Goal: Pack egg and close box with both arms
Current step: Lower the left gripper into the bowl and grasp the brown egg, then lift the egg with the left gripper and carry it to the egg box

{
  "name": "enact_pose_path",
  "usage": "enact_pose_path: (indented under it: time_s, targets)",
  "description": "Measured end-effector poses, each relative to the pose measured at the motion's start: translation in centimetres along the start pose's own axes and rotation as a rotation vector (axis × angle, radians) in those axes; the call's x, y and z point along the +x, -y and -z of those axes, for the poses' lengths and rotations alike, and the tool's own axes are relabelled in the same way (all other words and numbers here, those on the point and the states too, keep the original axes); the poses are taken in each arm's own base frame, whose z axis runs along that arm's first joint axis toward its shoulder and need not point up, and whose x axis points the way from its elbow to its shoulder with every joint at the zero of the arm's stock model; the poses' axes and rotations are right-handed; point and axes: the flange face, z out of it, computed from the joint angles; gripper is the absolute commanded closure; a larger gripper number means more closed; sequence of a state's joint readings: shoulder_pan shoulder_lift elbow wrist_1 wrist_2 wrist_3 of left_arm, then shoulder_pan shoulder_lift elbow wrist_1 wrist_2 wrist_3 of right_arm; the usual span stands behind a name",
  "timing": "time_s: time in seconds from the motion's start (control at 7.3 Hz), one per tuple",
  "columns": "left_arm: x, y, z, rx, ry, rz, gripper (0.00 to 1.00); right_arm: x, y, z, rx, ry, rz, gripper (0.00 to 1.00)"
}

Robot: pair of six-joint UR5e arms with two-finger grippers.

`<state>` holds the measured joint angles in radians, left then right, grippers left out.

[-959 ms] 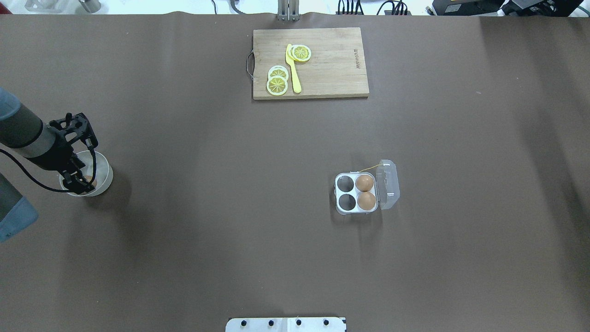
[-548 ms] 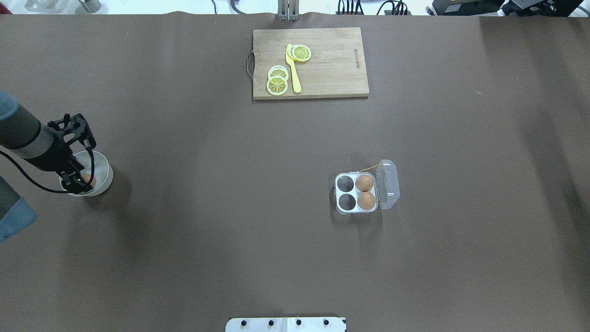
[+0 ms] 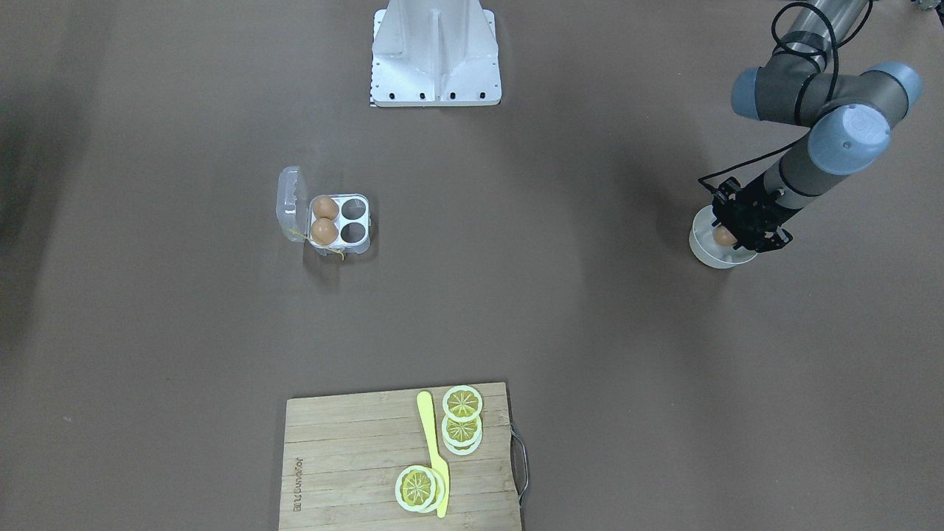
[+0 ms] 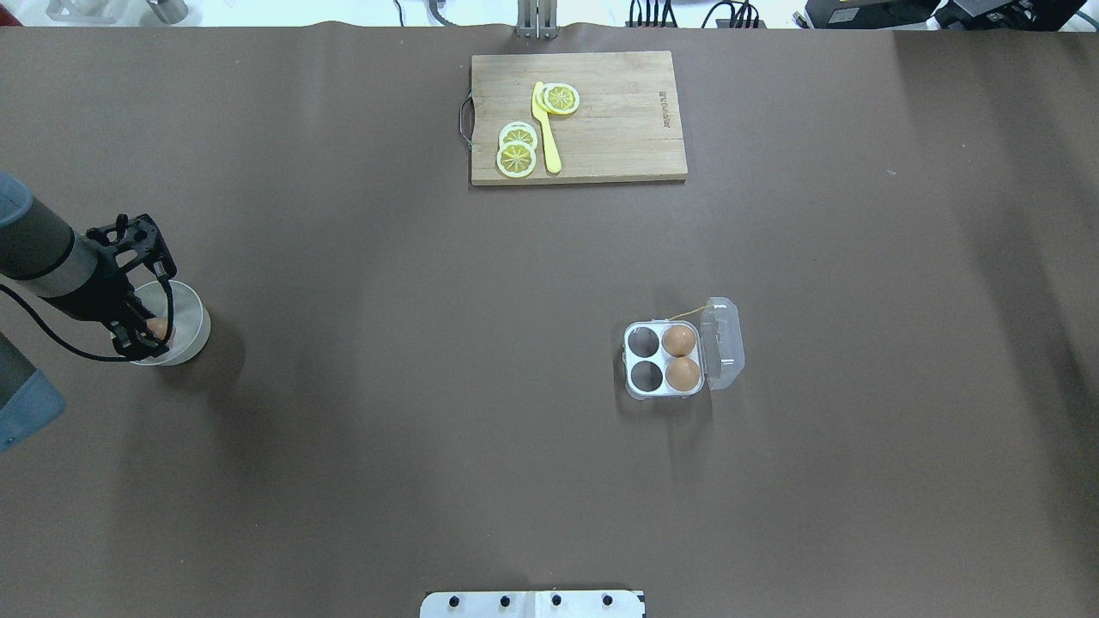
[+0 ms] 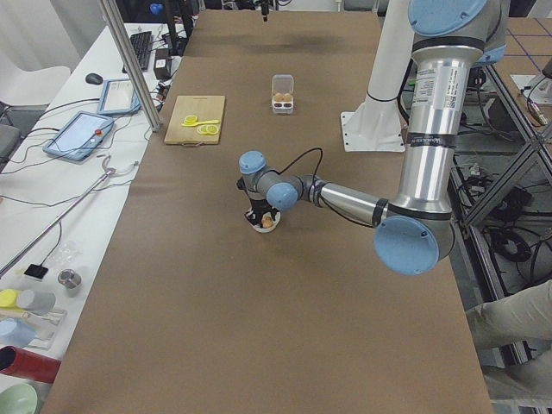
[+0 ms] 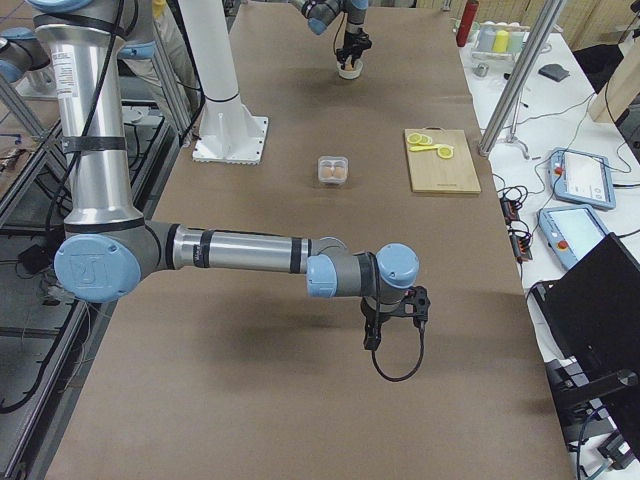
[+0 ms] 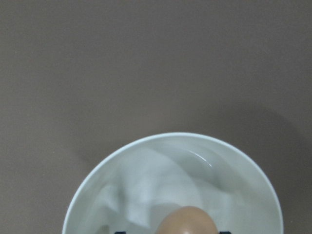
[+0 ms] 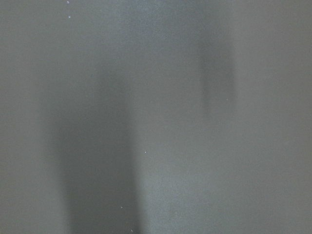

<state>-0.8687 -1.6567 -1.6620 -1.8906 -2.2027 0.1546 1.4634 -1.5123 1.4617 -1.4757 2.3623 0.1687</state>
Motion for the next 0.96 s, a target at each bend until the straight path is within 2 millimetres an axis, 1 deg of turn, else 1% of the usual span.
enact_pose_path:
  time_s: [0.27,0.55,0.82,0.96]
  targets:
    - [0.2,0.2,0.1,0.002,-0.008,0.004,0.61,-0.1,0.1,0.1,0.001,0.000,0.002,0.00]
    - [1.1,0.9,1.1,0.012,-0.061,0.010,0.62,-0.2,0.1,0.1,0.002,0.000,0.002,0.00]
    - [2.7,2.2,3.6,0.015,-0.097,0.020,0.62,-0.2,0.1,0.1,0.001,0.001,0.003,0.00]
    - [3.1,3.2,4.9,0.025,-0.106,0.025,0.62,-0.2,0.1,0.1,0.001,0.001,0.003,0.00]
